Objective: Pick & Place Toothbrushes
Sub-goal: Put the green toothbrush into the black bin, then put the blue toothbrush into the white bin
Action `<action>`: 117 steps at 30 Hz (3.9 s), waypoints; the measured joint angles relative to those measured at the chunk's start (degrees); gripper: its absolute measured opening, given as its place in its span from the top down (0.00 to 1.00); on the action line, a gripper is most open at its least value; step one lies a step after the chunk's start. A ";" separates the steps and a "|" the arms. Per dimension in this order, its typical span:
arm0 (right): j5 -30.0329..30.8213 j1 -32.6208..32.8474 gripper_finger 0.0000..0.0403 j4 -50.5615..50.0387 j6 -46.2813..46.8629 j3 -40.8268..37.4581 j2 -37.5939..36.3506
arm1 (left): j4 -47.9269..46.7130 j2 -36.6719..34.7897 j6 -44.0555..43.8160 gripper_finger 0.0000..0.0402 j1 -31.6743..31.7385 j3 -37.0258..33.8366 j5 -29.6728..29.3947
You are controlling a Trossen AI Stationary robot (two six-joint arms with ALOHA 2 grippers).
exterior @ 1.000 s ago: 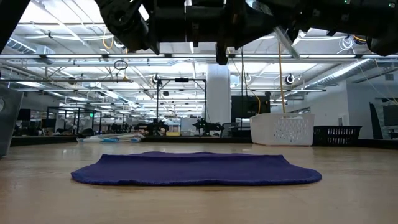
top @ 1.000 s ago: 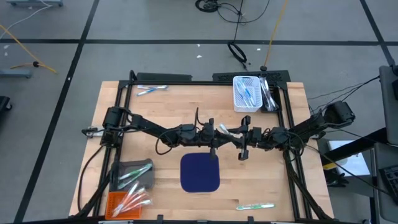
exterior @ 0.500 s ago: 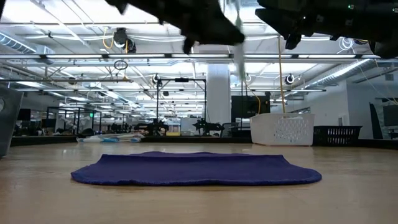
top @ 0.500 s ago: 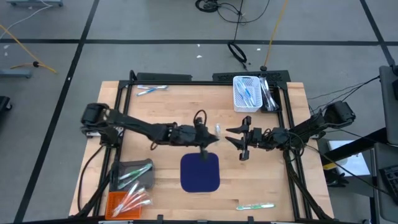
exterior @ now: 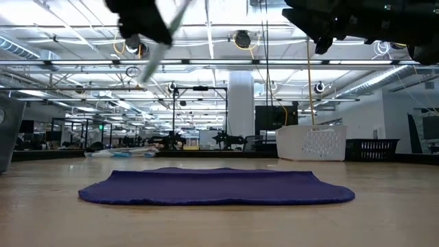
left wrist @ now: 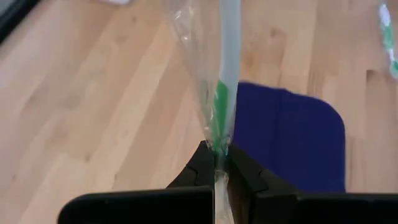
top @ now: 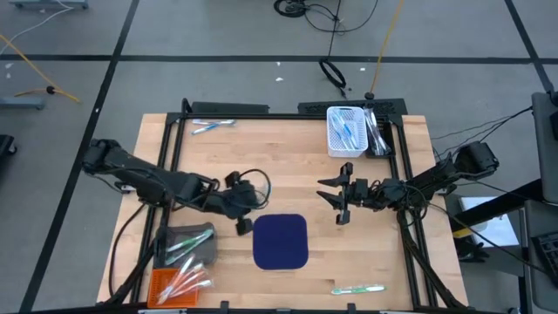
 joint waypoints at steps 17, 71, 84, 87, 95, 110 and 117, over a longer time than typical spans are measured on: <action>0.02 -0.02 0.67 -0.88 -1.42 0.00 0.00 | -25.73 -4.20 -24.68 0.99 -8.03 0.04 7.23; 0.02 -0.13 0.70 -3.31 -1.79 0.00 0.00 | -41.72 3.49 -57.53 0.99 -36.32 -0.08 24.27; 0.02 -0.13 0.70 -3.35 -1.77 0.00 0.00 | -42.53 3.47 -65.98 0.72 -37.33 -3.96 26.14; 0.02 -0.13 0.70 -3.33 -1.77 0.00 0.00 | -42.53 3.47 -66.52 0.68 -37.27 -3.96 25.30; 0.02 -0.13 0.70 -3.33 -1.77 0.00 0.00 | -46.72 3.47 -66.64 0.64 -35.77 -3.96 22.97; 0.02 -0.12 0.71 -3.36 -1.75 0.00 0.01 | -56.43 3.25 -56.56 0.64 -20.89 -3.93 8.17; 0.00 -0.13 0.71 -3.84 -1.36 0.00 0.01 | -56.19 3.20 -42.88 0.64 -7.34 -3.91 0.78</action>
